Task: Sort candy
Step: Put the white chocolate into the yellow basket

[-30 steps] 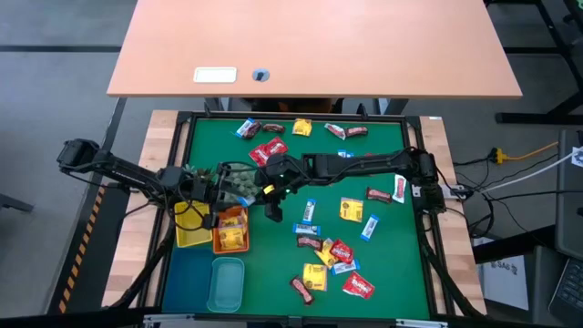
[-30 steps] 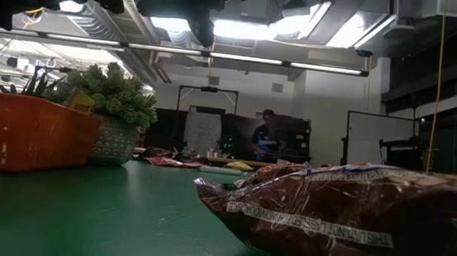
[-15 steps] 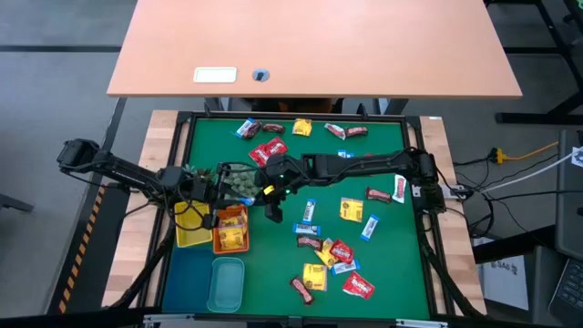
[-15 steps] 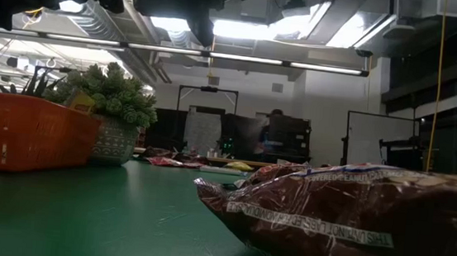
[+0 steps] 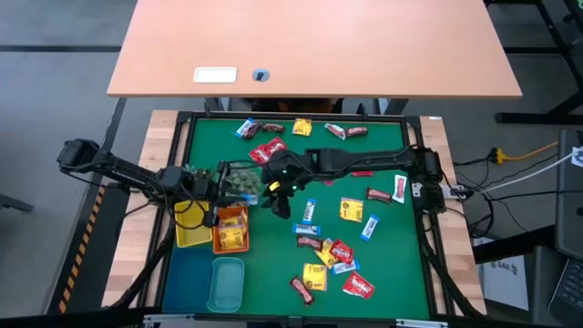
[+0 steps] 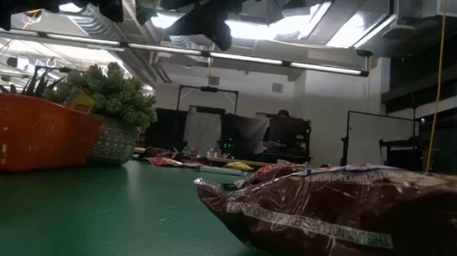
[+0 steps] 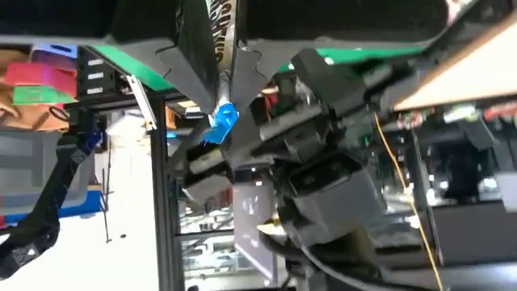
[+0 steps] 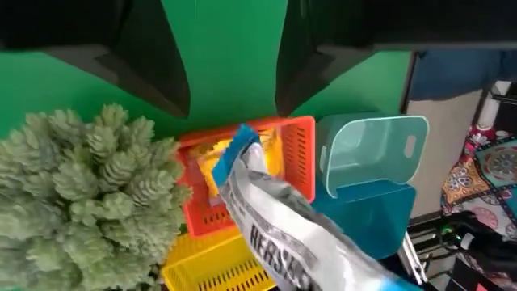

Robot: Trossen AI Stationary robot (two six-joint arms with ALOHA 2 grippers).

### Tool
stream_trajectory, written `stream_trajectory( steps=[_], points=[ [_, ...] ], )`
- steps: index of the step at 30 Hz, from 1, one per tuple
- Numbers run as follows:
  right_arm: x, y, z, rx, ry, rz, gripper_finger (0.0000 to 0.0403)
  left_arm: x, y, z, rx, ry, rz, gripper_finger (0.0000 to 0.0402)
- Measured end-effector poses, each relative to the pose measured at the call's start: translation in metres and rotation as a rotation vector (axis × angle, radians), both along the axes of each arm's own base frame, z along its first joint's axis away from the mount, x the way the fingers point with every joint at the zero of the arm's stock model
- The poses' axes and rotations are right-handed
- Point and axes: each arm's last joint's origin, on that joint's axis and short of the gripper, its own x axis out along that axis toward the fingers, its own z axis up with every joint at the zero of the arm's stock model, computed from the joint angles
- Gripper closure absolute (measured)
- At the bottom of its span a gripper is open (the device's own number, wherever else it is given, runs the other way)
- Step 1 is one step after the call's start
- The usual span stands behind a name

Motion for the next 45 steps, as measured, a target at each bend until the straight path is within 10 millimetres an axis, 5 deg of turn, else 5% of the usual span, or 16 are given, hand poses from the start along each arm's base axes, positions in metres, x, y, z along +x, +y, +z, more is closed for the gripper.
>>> stream_trajectory(
  steps=[16,26,29,37,45],
  points=[
    [-0.034,-0.003,-0.022,-0.174,0.366,0.042,0.0217,-0.013,0.0,-0.01,-0.278,0.333,-0.107,0.0379],
    [-0.034,-0.003,-0.022,-0.195,0.369,0.028,0.0217,-0.044,0.007,0.067,-0.313,0.8,0.058,0.0378],
    [-0.034,-0.003,-0.022,-0.195,0.37,0.028,0.0217,-0.054,0.008,0.076,-0.414,0.941,0.093,0.0379],
    [-0.037,-0.003,-0.023,-0.195,0.405,0.032,0.0217,-0.076,0.004,0.053,-0.71,1.352,0.171,0.0372],
    [-0.04,-0.002,-0.024,-0.193,0.435,0.034,0.0217,-0.081,0.004,0.032,-0.731,1.461,0.258,0.0351]
  ],
)
